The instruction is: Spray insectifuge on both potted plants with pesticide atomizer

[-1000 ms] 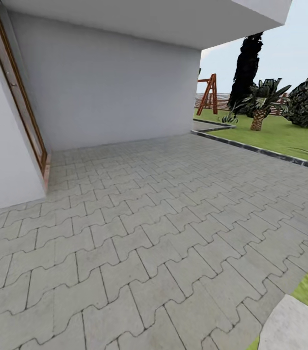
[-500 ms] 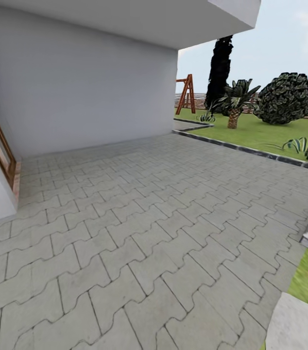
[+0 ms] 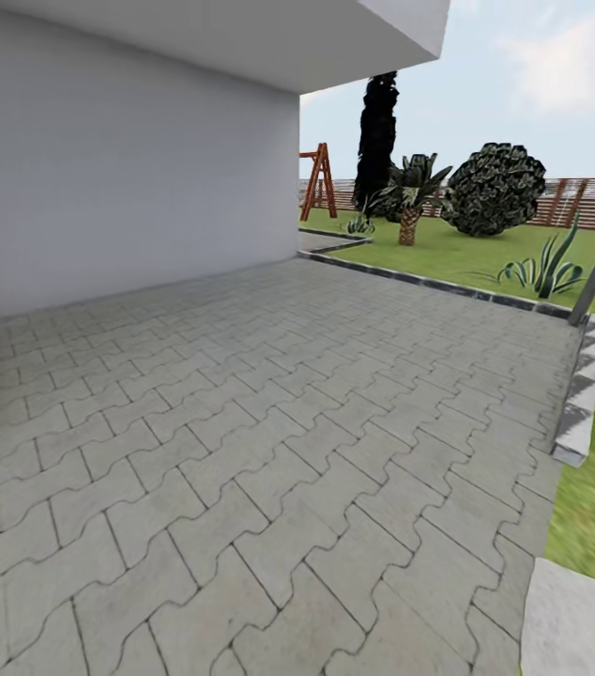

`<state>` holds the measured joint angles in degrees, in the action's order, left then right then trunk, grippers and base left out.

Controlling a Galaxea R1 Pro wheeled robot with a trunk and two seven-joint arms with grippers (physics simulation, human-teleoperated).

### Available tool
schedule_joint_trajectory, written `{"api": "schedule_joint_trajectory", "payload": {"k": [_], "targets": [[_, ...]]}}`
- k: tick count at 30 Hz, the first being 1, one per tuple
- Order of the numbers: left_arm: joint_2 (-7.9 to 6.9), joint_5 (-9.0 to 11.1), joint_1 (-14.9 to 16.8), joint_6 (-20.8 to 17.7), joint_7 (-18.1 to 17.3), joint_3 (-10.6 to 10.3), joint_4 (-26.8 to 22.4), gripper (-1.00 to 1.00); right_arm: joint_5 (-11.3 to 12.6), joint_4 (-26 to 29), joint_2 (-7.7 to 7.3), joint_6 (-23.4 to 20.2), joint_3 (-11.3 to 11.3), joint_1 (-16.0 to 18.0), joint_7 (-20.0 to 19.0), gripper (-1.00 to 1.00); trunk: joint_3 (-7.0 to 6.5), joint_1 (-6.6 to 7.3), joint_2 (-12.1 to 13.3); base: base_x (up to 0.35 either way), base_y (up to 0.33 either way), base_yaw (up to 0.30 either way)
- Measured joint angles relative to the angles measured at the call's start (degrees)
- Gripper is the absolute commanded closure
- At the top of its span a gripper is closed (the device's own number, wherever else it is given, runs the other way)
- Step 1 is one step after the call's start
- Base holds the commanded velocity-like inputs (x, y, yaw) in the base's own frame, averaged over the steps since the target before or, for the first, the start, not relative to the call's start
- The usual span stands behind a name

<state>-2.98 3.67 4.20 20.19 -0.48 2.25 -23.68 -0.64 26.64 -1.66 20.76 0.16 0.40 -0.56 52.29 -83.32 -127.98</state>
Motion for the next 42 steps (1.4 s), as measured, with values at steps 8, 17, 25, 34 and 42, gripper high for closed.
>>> {"api": "schedule_joint_trajectory", "payload": {"k": [8, 17, 25, 34, 42], "targets": [[0.05, 0.00, 0.00, -0.02, 0.00, -0.02, 0.01, -1.00, 0.00, 0.01, 0.00, -0.02, 0.00, 0.00, 0.00, -1.00, 0.00, -0.02, 0.00, 0.072, 0.065, -0.264], [0.08, 0.01, 0.00, -0.04, 0.00, 0.04, 0.01, -1.00, 0.00, 0.01, 0.00, -0.03, 0.00, 0.00, 0.00, -1.00, 0.00, -0.02, 0.00, 0.003, 0.003, -0.264], [0.08, 0.00, 0.00, -0.04, 0.00, 0.07, 0.01, -1.00, 0.00, -0.01, 0.00, -0.03, 0.00, 0.00, 0.00, -1.00, 0.00, -0.02, 0.00, 0.000, 0.000, -0.264], [0.08, 0.00, 0.00, -0.04, 0.00, 0.07, 0.02, -1.00, 0.00, -0.03, 0.00, -0.03, 0.00, 0.00, 0.00, -1.00, 0.00, -0.02, 0.00, 0.000, 0.000, -0.264], [0.08, 0.00, 0.00, -0.04, 0.00, 0.07, 0.04, -1.00, 0.00, 0.01, 0.00, -0.03, 0.00, 0.00, 0.00, -1.00, 0.00, -0.02, 0.00, 0.000, 0.000, -0.264]]}}
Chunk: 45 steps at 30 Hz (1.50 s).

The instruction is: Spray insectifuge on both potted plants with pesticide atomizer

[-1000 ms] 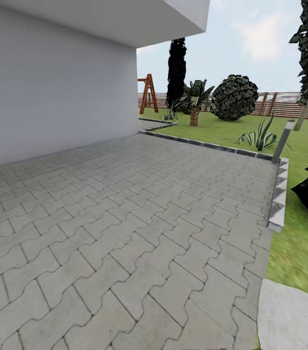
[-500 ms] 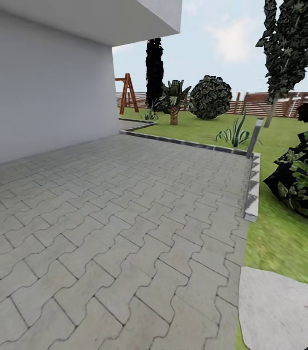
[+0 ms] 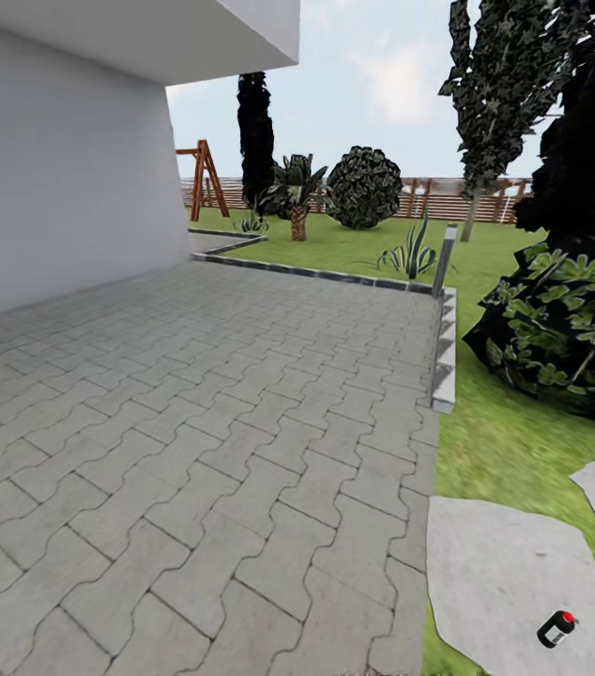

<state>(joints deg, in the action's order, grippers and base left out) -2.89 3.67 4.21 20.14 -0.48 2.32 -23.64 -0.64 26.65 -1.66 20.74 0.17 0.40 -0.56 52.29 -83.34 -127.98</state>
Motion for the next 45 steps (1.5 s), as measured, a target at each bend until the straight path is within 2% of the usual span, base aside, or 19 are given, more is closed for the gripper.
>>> {"api": "schedule_joint_trajectory", "payload": {"k": [45], "targets": [[0.00, 0.00, 0.01, 0.00, 0.00, 0.00, 0.07, -1.00, 0.21, 0.13, -0.01, 0.00, -0.31, 0.00, 0.18, -1.00, 0.00, 0.00, 0.00, 0.000, 0.000, -0.264]]}}
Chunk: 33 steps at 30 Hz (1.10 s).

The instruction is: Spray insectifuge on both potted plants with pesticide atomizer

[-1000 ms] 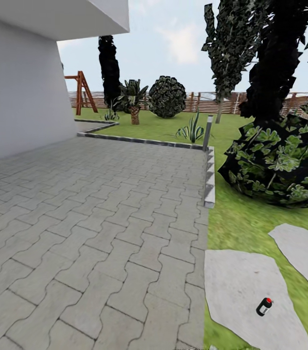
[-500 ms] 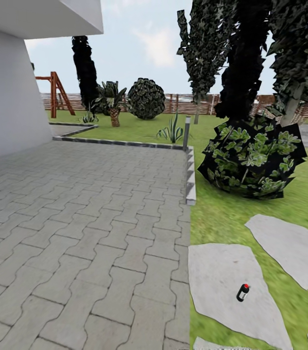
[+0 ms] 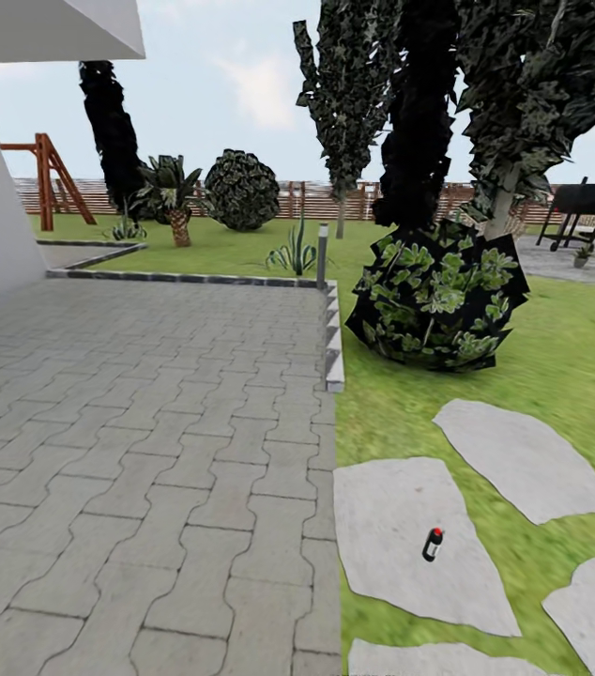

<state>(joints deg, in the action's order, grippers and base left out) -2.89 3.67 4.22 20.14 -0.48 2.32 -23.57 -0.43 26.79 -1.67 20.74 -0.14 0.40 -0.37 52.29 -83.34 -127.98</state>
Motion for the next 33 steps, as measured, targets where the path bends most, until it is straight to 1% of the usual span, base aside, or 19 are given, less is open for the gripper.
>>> {"api": "schedule_joint_trajectory", "payload": {"k": [16, 33], "targets": [[0.04, 0.00, -0.01, 0.00, 0.00, -0.08, -0.01, -1.00, 0.07, 0.25, 0.00, 0.00, -0.08, 0.00, -0.02, -1.00, 0.01, 0.00, 0.00, 0.000, 0.000, -0.269], [0.01, 0.00, -0.01, 0.00, 0.00, -0.08, -0.04, -1.00, 0.12, 0.64, -0.15, -0.08, -0.06, 0.00, -0.18, -1.00, 0.39, 0.01, 0.00, 0.009, 0.008, -0.283]]}}
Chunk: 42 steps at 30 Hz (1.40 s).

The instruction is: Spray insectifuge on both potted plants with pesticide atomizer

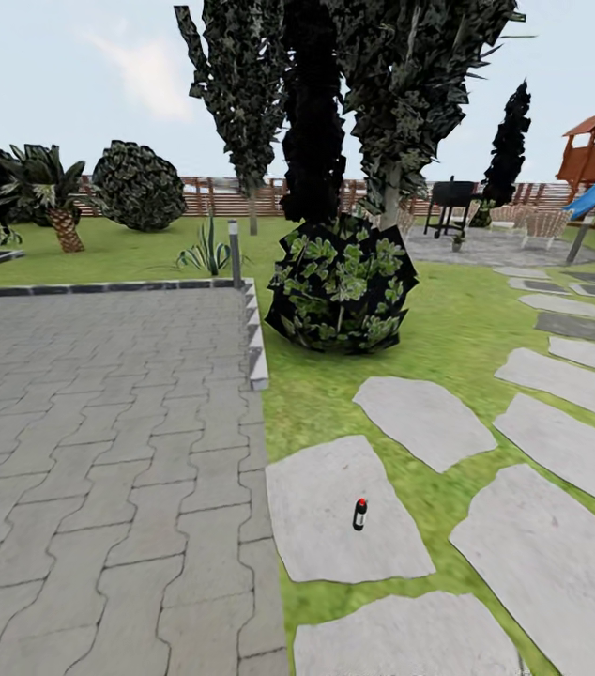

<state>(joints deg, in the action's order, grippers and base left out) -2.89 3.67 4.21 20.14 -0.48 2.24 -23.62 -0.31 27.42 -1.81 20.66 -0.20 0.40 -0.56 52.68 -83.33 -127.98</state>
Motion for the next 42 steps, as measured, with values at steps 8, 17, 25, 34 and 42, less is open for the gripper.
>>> {"api": "schedule_joint_trajectory", "payload": {"k": [8, 17, 25, 34, 42], "targets": [[0.06, 0.00, -0.01, -0.01, 0.00, 0.02, 0.02, -1.00, 0.02, -0.05, 0.03, -0.01, -0.03, 0.00, 0.00, -1.00, 0.18, 0.01, 0.00, 0.120, 0.192, -0.286], [0.08, 0.00, 0.00, -0.01, 0.00, 0.02, 0.01, -1.00, 0.00, -0.11, 0.05, -0.01, -0.03, 0.01, 0.00, -1.00, 0.38, 0.01, 0.00, 0.149, 0.274, -0.286], [0.08, 0.00, 0.02, -0.01, -0.01, 0.02, 0.02, -1.00, 0.00, -0.07, 0.06, -0.01, -0.03, 0.01, 0.06, -1.00, 0.56, 0.01, 0.00, 0.164, 0.280, -0.286], [0.08, 0.00, 0.02, -0.01, 0.00, 0.02, 0.01, -1.00, -0.01, -0.19, 0.06, -0.01, -0.03, 0.01, 0.08, -1.00, 0.75, 0.02, 0.00, 0.195, 0.280, -0.286], [0.08, 0.00, 0.03, -0.01, 0.00, 0.02, 0.02, -1.00, -0.01, -0.23, 0.06, -0.01, -0.03, 0.01, 0.05, -1.00, 0.81, 0.02, 0.00, 0.203, 0.278, -0.289]]}}
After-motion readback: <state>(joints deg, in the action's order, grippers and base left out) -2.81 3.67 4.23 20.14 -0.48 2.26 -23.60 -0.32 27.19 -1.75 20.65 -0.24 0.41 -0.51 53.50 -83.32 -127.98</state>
